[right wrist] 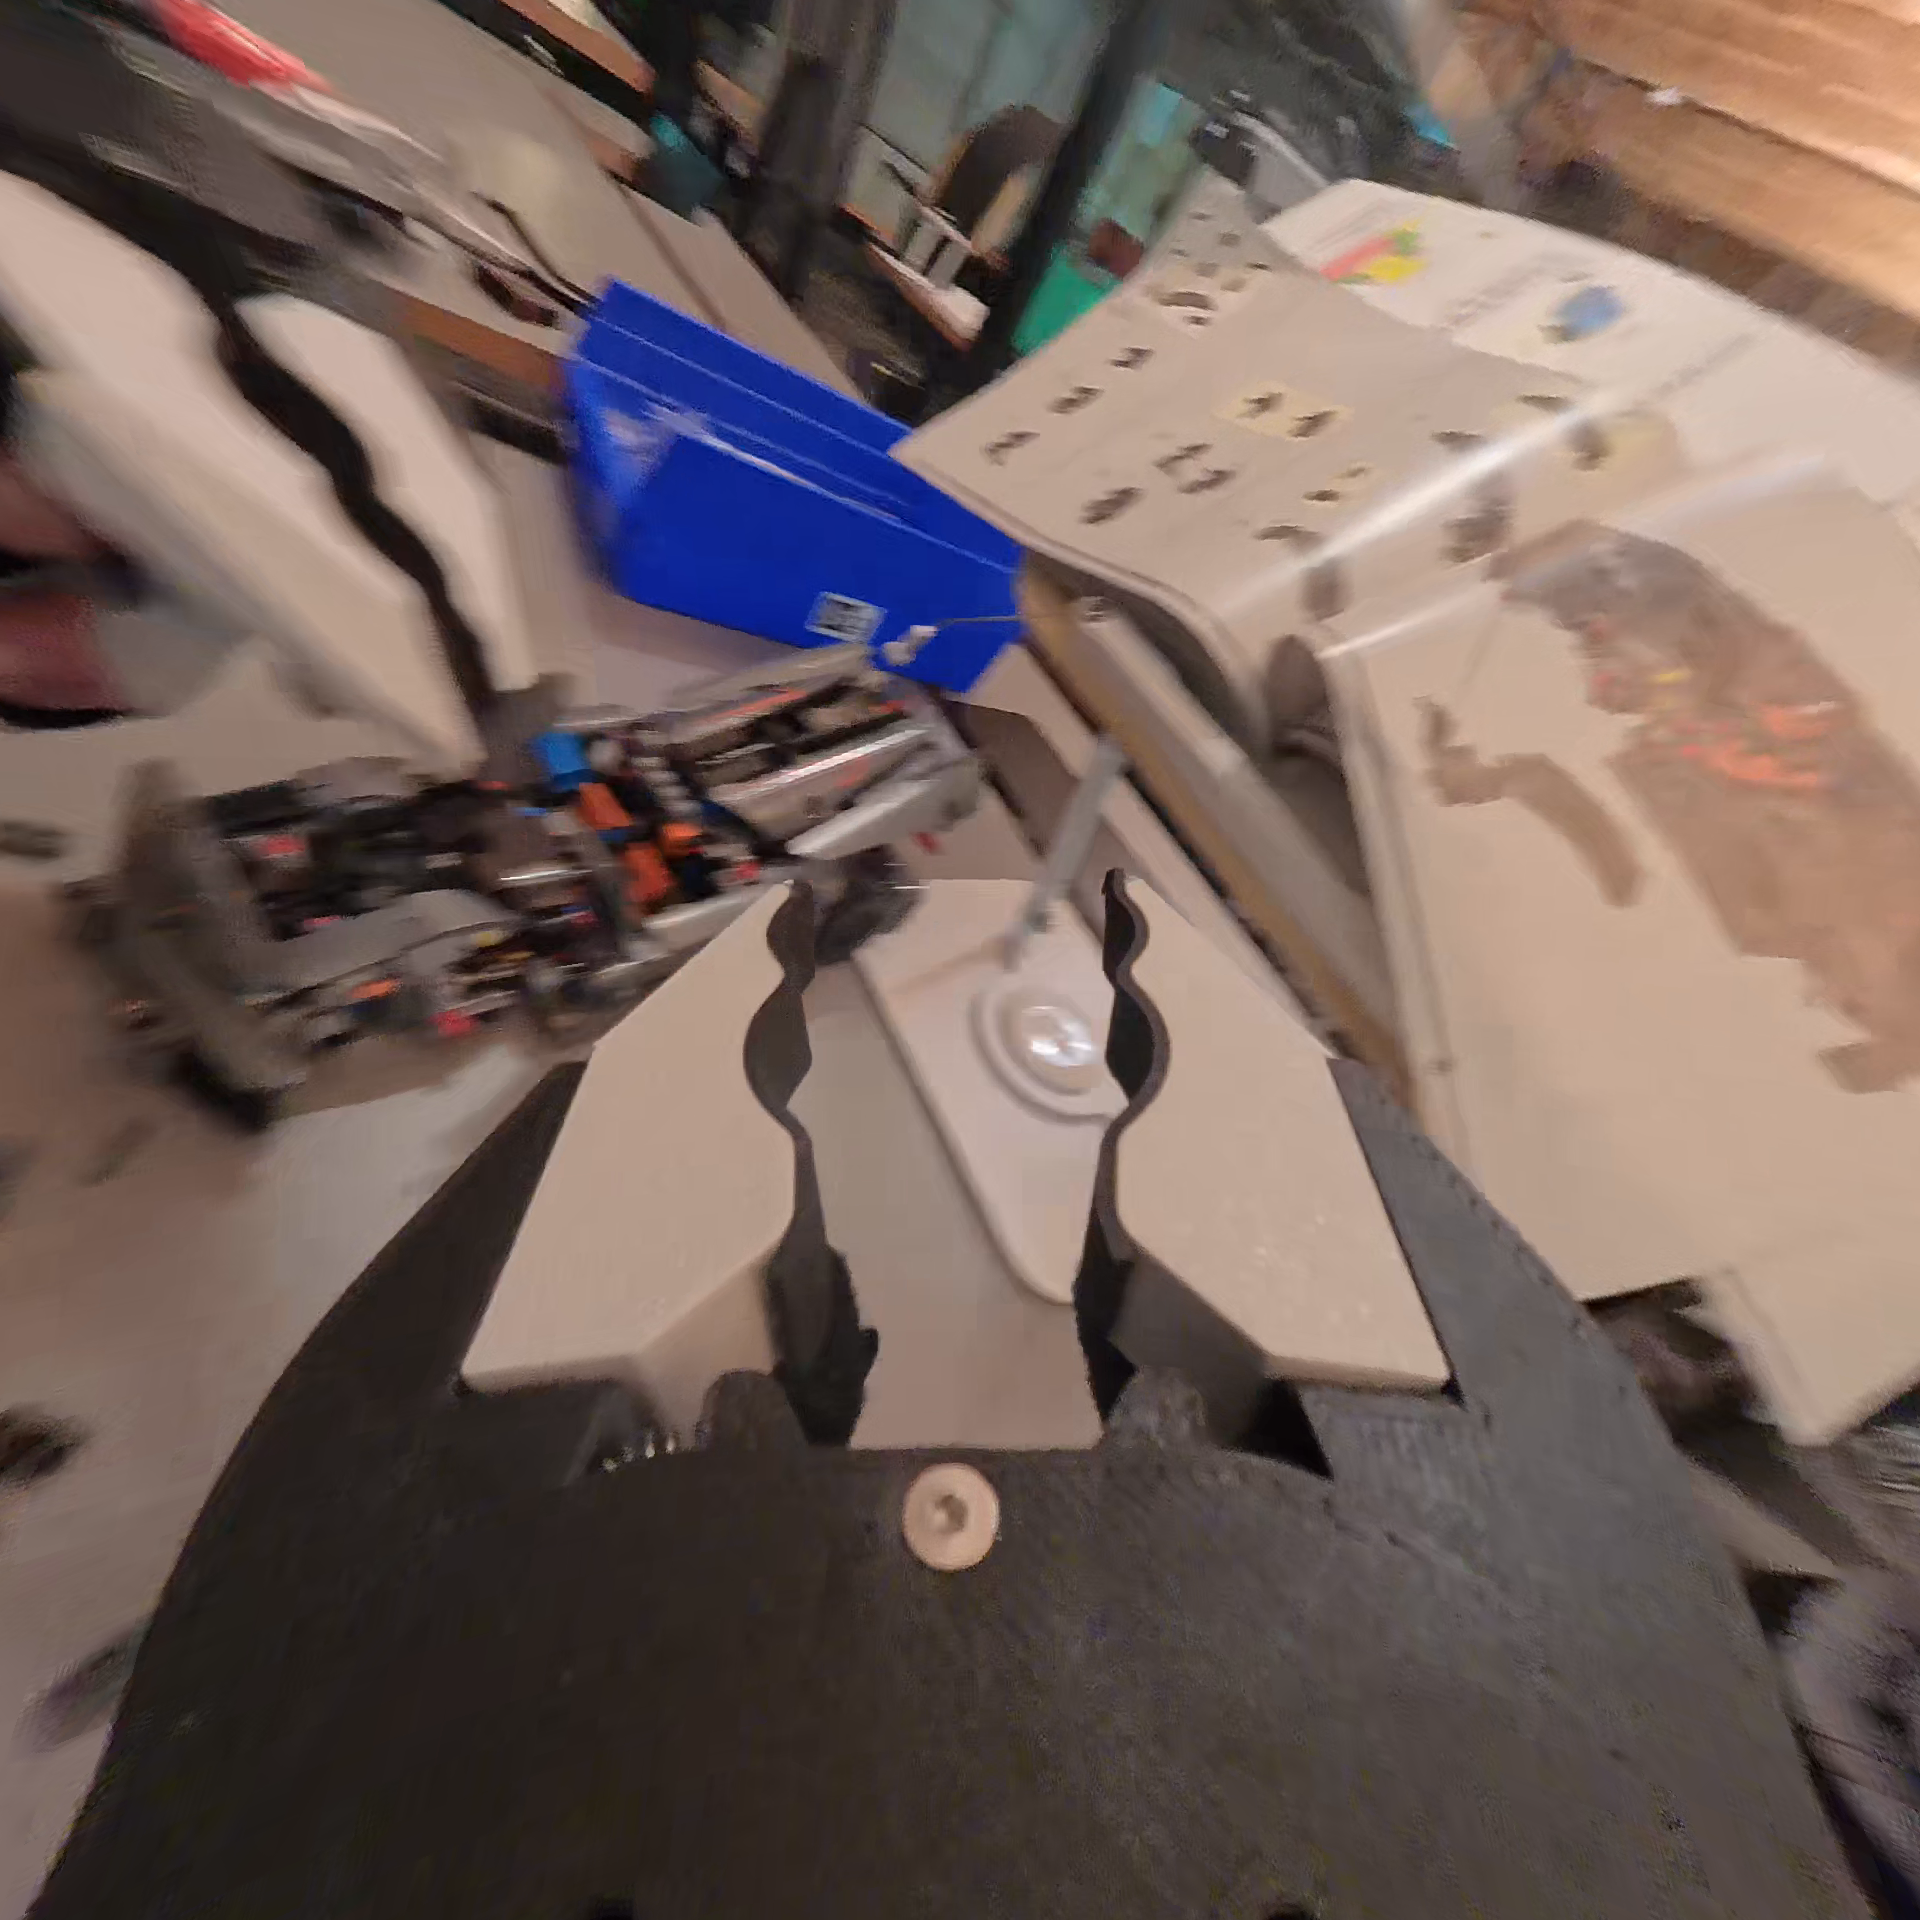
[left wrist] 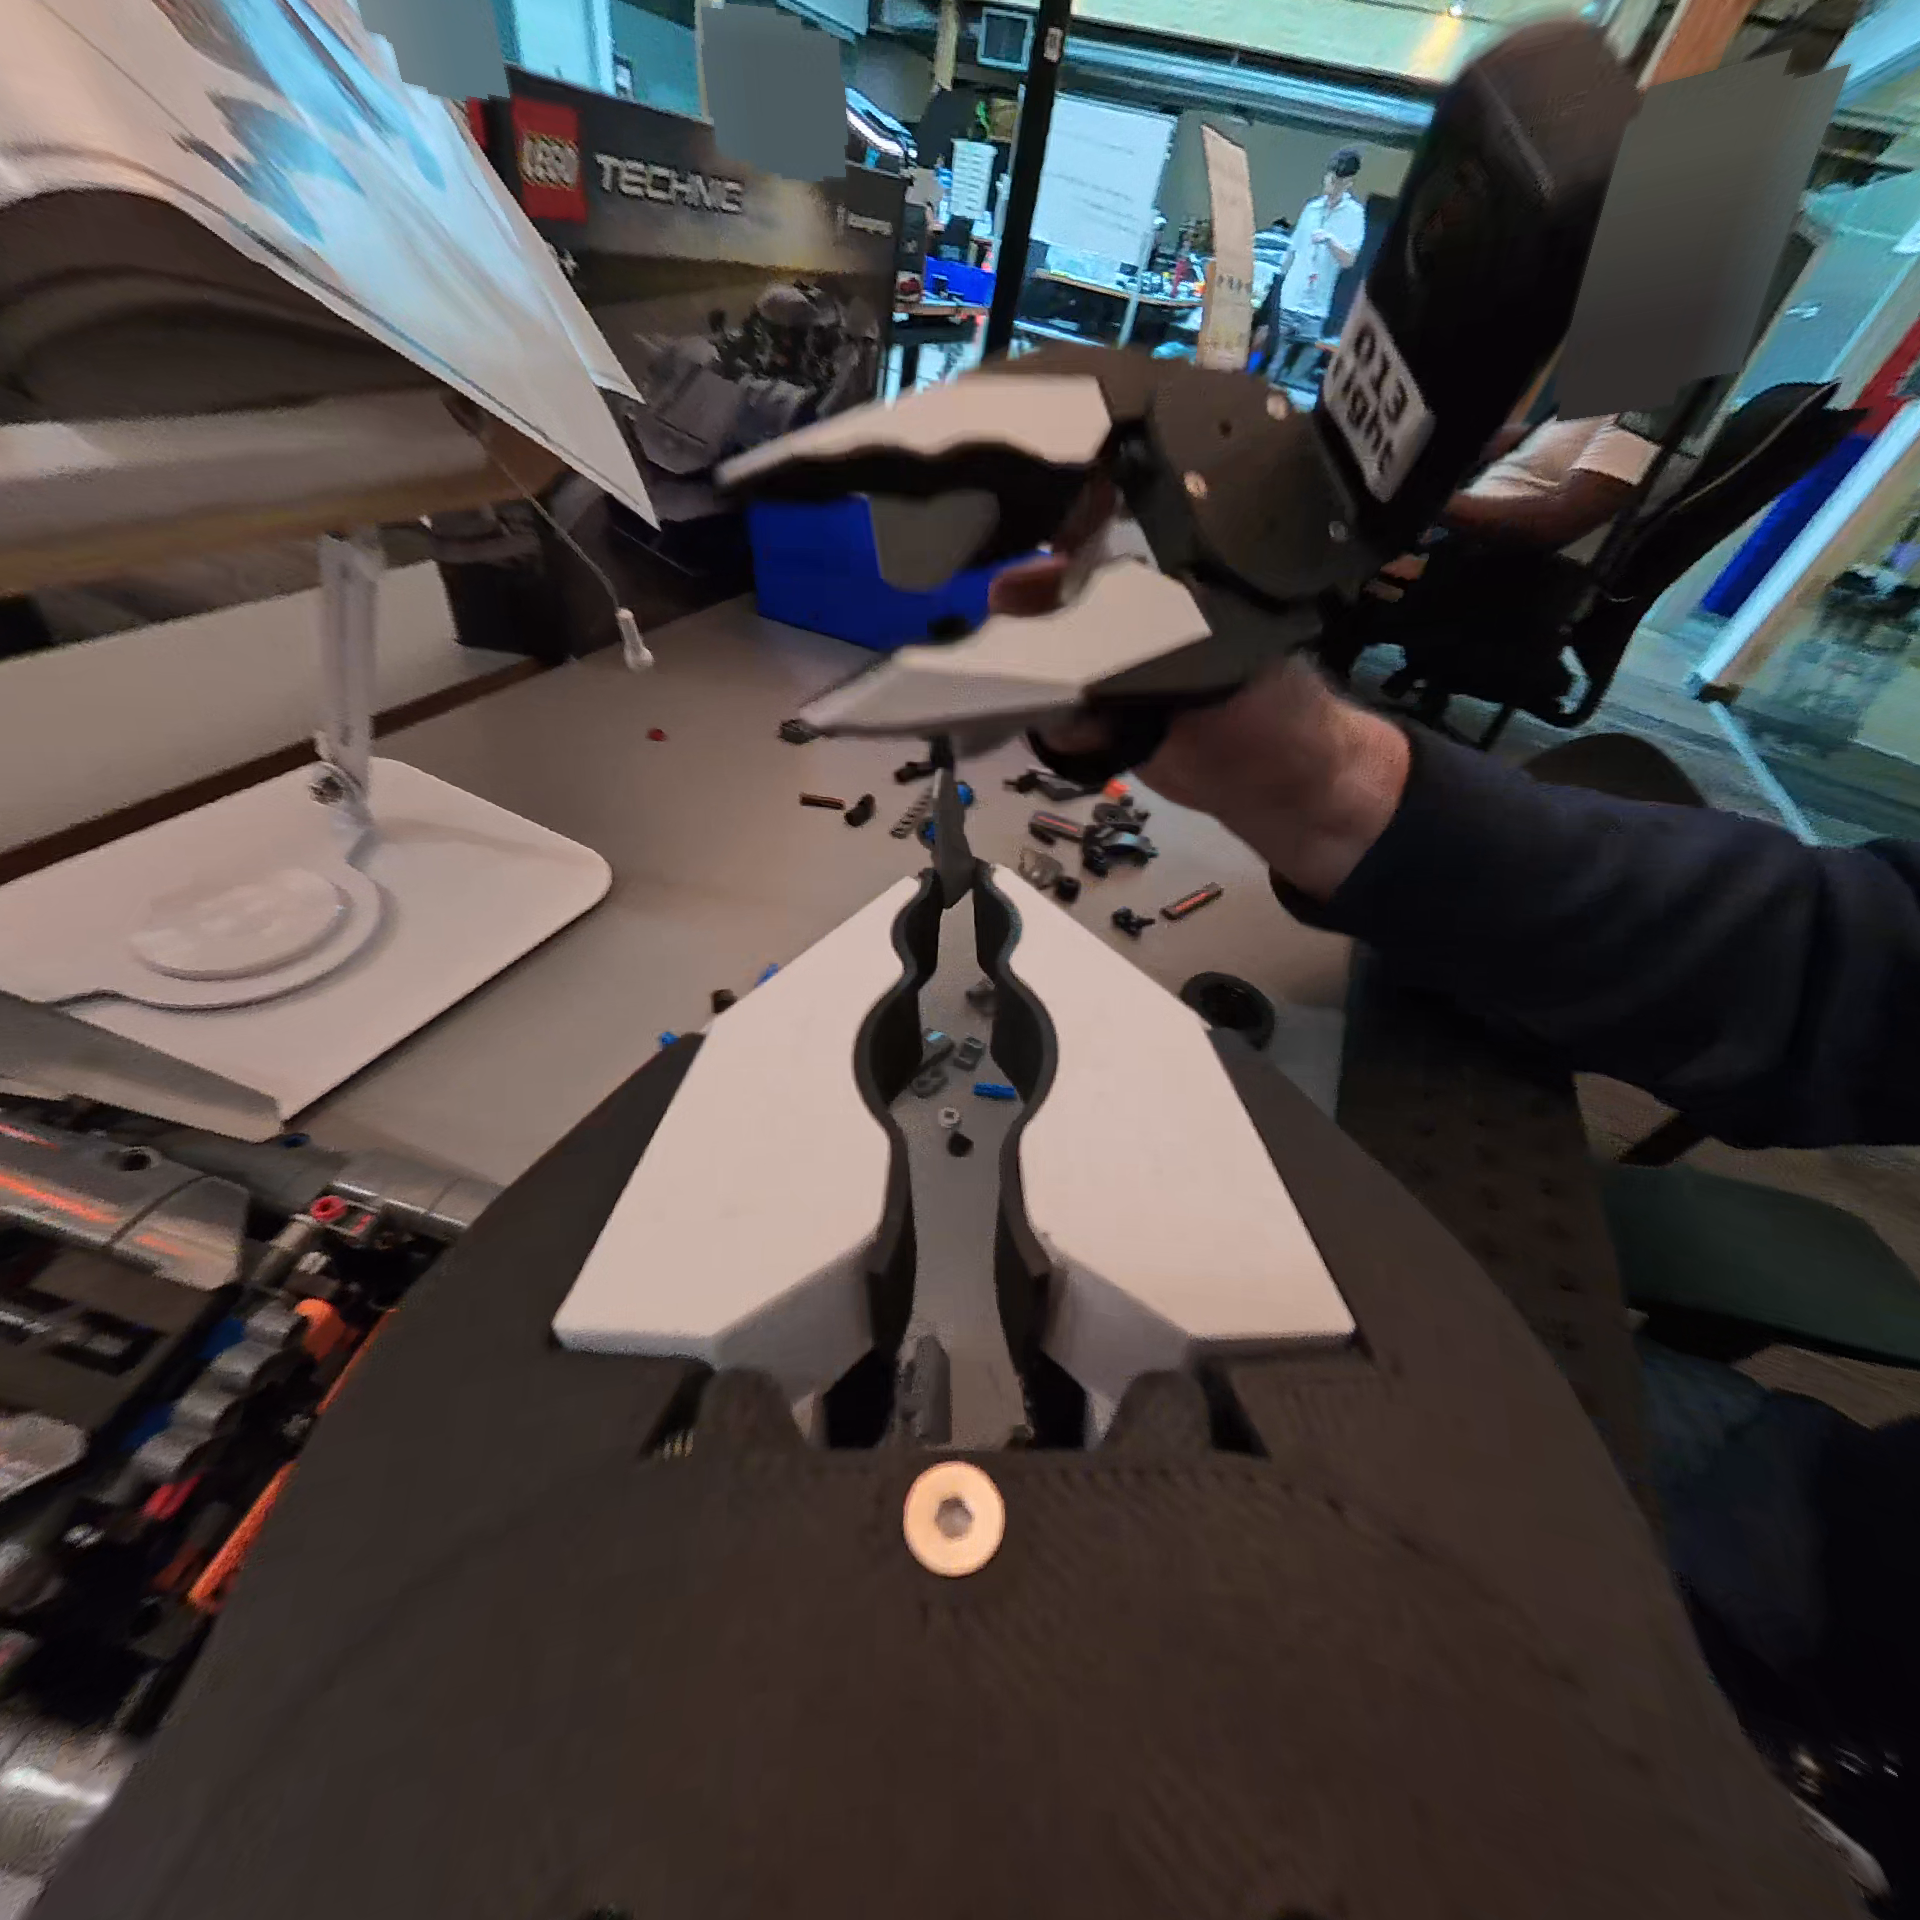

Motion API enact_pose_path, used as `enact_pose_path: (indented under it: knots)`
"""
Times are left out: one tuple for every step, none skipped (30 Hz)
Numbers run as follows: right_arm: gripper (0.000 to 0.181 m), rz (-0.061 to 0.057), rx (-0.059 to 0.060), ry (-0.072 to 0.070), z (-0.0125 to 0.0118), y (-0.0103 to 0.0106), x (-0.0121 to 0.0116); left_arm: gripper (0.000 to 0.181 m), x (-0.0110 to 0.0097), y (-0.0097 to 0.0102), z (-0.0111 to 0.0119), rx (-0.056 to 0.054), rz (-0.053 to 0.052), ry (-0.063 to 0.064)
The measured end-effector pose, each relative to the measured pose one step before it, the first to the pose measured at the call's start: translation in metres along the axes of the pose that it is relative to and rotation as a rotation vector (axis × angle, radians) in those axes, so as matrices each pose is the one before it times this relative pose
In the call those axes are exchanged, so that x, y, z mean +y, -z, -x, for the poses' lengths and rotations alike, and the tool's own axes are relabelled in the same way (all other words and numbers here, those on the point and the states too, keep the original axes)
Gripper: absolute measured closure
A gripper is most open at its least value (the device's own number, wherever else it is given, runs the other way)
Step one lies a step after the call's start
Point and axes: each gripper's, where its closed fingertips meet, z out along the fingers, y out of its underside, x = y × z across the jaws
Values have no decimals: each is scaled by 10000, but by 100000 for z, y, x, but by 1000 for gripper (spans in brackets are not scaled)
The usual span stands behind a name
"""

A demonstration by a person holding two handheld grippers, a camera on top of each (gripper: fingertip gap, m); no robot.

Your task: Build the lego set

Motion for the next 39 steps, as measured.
enact_pose_path:
  knots:
    - [127, 240, 377, 329, -1286, -1022, -557, 178, -183, 133, 176, -159, -69, -91]
    - [119, 128, 225, 127, -1118, -1313, -690, 178, -145, 68, 65, -54, -74, -1]
    - [102, 2, 44, -46, -864, -1511, -719, 178, 23, -1, 25, -5, 12, 2]
    - [102, -57, -133, -39, -507, -1553, -682, 178, 144, -34, 34, -24, 72, -56]
    - [106, -21, -125, 164, -336, -1528, -540, 178, 65, -1, 12, -21, 6, -40]
    - [107, 147, -7, 485, -316, -1461, -266, 178, 14, 7, -55, 50, -10, 30]
    - [108, 248, 145, 661, -424, -1315, -28, 178, 15, 11, -6, 24, 0, 21]
    - [111, 290, 60, 573, -260, -1157, 219, 178, 47, 9, 41, -24, 33, -35]
    - [117, 415, -78, 384, -92, -1028, 644, 178, 2, 26, 32, -32, 23, -66]
    - [118, 548, -4, 174, -289, -825, 1101, 178, -59, 27, -3, -14, -15, -35]
    - [119, 516, 73, -34, -480, -562, 1287, 178, -65, 37, 4, -11, -25, -4]
    - [120, 377, -29, -230, -394, -335, 1238, 178, -30, 24, -7, -25, -9, -23]
    - [120, 162, -100, -414, -385, -132, 977, 178, -36, 31, -6, -6, -11, -24]
    - [120, -43, -27, -526, -581, 53, 662, 178, -91, 31, -67, 32, -37, 9]
    - [120, 120, -33, -564, -649, 46, 781, 178, -110, 32, -55, 39, -48, 16]
    - [121, 324, -209, -518, -392, -27, 919, 178, -57, 12, -51, 24, -16, -2]
    - [123, 192, -284, -469, -233, 15, 645, 178, 35, -34, -30, 11, 28, -16]
    - [128, -3, -279, -433, -189, 124, 263, 178, 134, -77, -55, 30, 72, -7]
    - [128, -24, -240, -328, -108, 132, 66, 178, 151, -100, -36, 18, 65, 3]
    - [127, 33, -139, -118, -27, 40, 46, 178, 129, -69, 13, -9, 37, -5]
    - [127, 31, -65, 0, -12, 1, 24, 178, 64, -6, 121, -73, 20, -12]
    - [128, 75, -69, -58, -25, 38, 30, 177, -10, 77, 215, -119, 1, -25]
    - [128, 84, -90, -127, 16, 102, 54, 177, -144, 224, 376, -210, -43, -71]
    - [128, 74, -85, -163, 4, 148, 60, 178, -318, 382, 435, -224, -124, -65]
    - [129, 121, 1, -140, -99, 190, 175, 178, -463, 508, 538, -252, -202, -9]
    - [129, 140, 57, -78, -141, 214, 246, 177, -614, 655, 757, -348, -293, 32]
    - [128, 28, 3, -20, 1, 257, 42, 177, -661, 717, 860, -344, -302, 78]
    - [126, -126, -21, 32, 113, 341, -194, 177, -692, 782, 1069, -446, -327, 96]
    - [128, -168, 40, 58, 57, 380, -265, 177, -681, 803, 1115, -455, -346, 105]
    - [130, -54, 55, 27, 7, 332, -104, 177, -664, 802, 1234, -497, -346, 148]
    - [130, -4, 2, 8, 66, 263, -59, 178, -641, 712, 1093, -376, -345, 214]
    - [130, -52, -23, 11, 108, 248, -120, 178, -567, 612, 932, -272, -325, 269]
    - [130, -77, -37, 2, 137, 258, -180, 178, -436, 471, 676, -135, -282, 298]
    - [130, -75, -24, 4, 144, 293, -209, 178, -200, 303, 444, -26, -152, 261]
    - [130, -82, 10, 18, 98, 351, -239, 178, 37, 146, 360, -56, -17, 120]
    - [130, -92, 17, 7, 119, 422, -248, 178, 108, 40, 240, -76, 34, -20]
    - [129, -88, 1, -20, 166, 476, -260, 178, 120, -39, 68, -51, 44, -55]
    - [129, -120, 17, 1, 204, 581, -324, 178, 158, -115, -118, 27, 62, -43]
    - [129, -174, 45, 41, 242, 693, -381, 177, 230, -177, -201, 48, 99, -59]
